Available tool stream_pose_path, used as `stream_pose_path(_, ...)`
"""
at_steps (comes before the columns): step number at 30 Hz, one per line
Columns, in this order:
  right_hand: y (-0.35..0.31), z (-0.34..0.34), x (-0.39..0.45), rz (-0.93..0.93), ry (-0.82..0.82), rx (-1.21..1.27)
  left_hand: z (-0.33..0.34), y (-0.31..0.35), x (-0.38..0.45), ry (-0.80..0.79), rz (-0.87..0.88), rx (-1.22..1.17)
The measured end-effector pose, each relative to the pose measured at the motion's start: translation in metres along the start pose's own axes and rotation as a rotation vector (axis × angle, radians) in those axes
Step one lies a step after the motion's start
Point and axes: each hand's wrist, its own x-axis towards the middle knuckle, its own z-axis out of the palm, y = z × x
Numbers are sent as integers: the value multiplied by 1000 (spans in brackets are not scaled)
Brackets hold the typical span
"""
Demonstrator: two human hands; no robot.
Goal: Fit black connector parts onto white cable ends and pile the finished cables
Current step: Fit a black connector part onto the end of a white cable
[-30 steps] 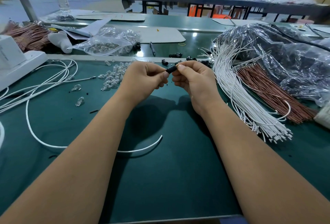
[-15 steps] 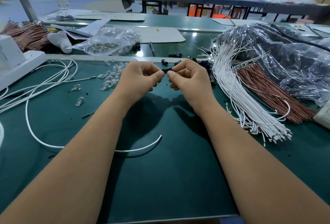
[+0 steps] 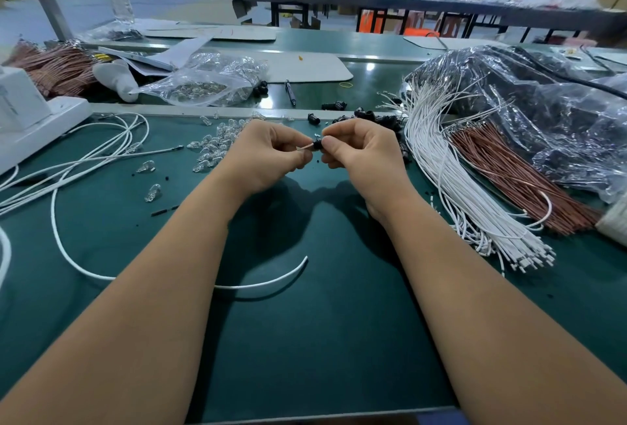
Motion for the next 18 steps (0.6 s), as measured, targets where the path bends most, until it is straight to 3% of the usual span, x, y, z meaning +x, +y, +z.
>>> stream_pose_path(6,0,1,-2,-34,26,-1,-1,-2,1,28,15,-19)
stream_pose_path(11,3,9,-5,-97,-79,-399,-27,-8,5,467,14,-17)
stream_pose_path(14,2,20,-7,-214,-251,-708,-44,-15,7,661,-31,196)
stream_pose_path(18,5,31,-6,-283,-437,-1024,-44,-23,8,511,-209,415)
